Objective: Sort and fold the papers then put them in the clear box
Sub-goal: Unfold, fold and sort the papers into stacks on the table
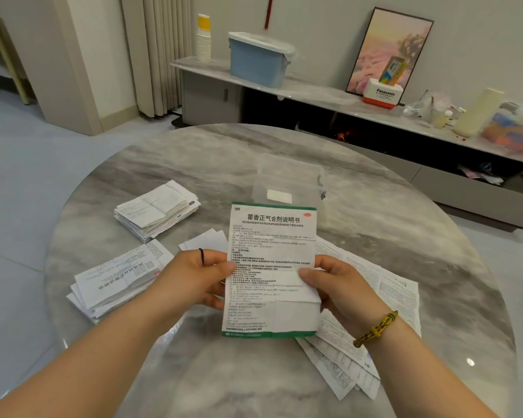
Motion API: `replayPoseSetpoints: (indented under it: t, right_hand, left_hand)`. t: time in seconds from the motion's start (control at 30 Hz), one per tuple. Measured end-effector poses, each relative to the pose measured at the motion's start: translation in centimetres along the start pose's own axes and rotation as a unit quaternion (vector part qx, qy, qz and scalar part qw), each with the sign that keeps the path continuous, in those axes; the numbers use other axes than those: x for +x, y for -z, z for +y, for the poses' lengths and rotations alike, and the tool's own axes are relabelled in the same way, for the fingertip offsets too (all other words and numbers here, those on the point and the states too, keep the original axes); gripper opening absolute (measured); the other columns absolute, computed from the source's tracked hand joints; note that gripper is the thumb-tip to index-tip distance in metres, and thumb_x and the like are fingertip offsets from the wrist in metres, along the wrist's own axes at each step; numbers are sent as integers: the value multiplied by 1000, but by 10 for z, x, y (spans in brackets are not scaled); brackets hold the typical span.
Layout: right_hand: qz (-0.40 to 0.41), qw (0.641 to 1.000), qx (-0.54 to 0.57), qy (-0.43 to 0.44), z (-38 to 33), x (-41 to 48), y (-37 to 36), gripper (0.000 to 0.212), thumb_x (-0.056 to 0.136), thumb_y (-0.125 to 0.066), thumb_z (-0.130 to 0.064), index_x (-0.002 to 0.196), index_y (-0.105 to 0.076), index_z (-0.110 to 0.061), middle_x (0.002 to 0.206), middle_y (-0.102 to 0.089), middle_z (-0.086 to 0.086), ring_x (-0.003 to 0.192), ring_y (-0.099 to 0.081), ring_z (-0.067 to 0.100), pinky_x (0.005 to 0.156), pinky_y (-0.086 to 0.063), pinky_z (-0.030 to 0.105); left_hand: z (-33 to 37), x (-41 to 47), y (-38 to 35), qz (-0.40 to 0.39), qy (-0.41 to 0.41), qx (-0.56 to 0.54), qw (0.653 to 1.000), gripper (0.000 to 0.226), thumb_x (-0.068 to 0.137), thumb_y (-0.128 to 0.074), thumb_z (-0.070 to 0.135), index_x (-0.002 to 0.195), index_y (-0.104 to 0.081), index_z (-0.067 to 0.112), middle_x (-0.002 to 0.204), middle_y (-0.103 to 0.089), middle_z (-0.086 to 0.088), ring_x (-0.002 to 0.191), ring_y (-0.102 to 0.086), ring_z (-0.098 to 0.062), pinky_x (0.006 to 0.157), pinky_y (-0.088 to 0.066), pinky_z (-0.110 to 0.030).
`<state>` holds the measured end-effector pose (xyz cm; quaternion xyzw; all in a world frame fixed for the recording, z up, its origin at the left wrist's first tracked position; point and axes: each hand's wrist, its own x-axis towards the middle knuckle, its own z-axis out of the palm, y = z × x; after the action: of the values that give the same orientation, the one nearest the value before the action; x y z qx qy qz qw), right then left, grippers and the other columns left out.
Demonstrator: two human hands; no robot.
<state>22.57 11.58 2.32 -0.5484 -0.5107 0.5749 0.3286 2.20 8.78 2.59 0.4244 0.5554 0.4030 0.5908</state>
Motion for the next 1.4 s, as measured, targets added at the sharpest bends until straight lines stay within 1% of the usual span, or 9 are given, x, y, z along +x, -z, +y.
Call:
replayPoseSetpoints:
  t: [0.17, 0.27, 0.4, 0.5, 0.63, 0.8, 0.9, 1.07, 1.4]
  right_hand:
    - [-32, 995, 90, -15, 2, 2, 2, 13, 80, -60, -4, 79, -68, -13, 80, -63, 13, 75, -52, 27, 56, -52, 24]
    - [-32, 992, 118, -14, 2, 2, 3, 22, 86, -51, 2, 79, -67, -10, 78, -62, 14, 67, -56, 22, 55, -54, 22]
    - [-22, 995, 96, 1, -2, 1, 3, 31, 87, -47, 7, 70, -66, -11, 58, -66, -2, 47, -59, 6, 42, -47, 16]
    - [-8, 998, 67, 15, -2, 0, 3, 37, 85, -53, 5, 62, -71, -18, 63, -69, -6, 57, -62, 9, 51, -50, 17]
    - [-6, 997, 71, 6, -1, 0, -1, 27, 90, -47, -1, 89, -65, -21, 80, -57, 12, 76, -48, 25, 61, -47, 23]
    - [-24, 994, 106, -17, -5, 0, -3, 29, 96, -37, -26, 90, -62, -16, 72, -72, 3, 57, -62, 16, 61, -50, 28]
    - [-49, 997, 63, -10, -5, -4, -5, 23, 94, -43, -19, 89, -64, -13, 74, -70, 4, 56, -63, 13, 57, -52, 26]
    - [-16, 1000, -4, 8, -3, -5, -9, 25, 89, -50, -2, 66, -57, -8, 46, -59, -2, 40, -56, 7, 40, -45, 17]
    - [19, 999, -34, 14, -1, -4, -14, 22, 90, -50, -1, 70, -60, -7, 47, -61, -2, 39, -57, 8, 39, -41, 16]
  left_hand:
    - [0, 2, 4, -33, 10, -93, 995, 23, 90, -46, 3, 85, -68, 9, 67, -72, -5, 51, -64, -12, 42, -49, -19]
    - [1, 2, 3, -43, 17, -131, 990, 28, 90, -40, -4, 82, -66, 4, 63, -71, -7, 48, -64, -14, 42, -49, -19]
    - [2, 1, 5, -30, 17, -161, 986, 28, 85, -43, -7, 70, -65, 2, 57, -69, -7, 45, -63, -13, 40, -48, -19]
    - [0, 1, 5, -31, 10, -124, 992, 8, 70, -65, 5, 67, -71, 7, 70, -72, -8, 56, -66, -14, 46, -52, -22]
    - [-2, 1, -2, 39, -22, -65, 997, 16, 81, -61, -5, 75, -65, 9, 63, -66, -2, 47, -62, -3, 42, -48, -16]
    - [-2, 2, -2, 100, -78, -38, 991, 25, 81, -61, -6, 86, -62, 19, 59, -58, 7, 49, -59, -4, 41, -46, -13]
    - [-2, 4, -1, 125, -96, -46, 986, 29, 81, -61, -5, 85, -60, 23, 69, -55, 1, 63, -57, -14, 42, -47, -12]
    - [-1, 3, -2, 151, -123, -23, 981, 29, 81, -61, -5, 79, -58, 24, 72, -58, 2, 62, -58, -16, 45, -50, -13]
    - [-5, 1, 0, 164, -127, 52, 977, 30, 83, -60, -2, 77, -55, 27, 76, -56, 2, 59, -59, -14, 43, -41, -3]
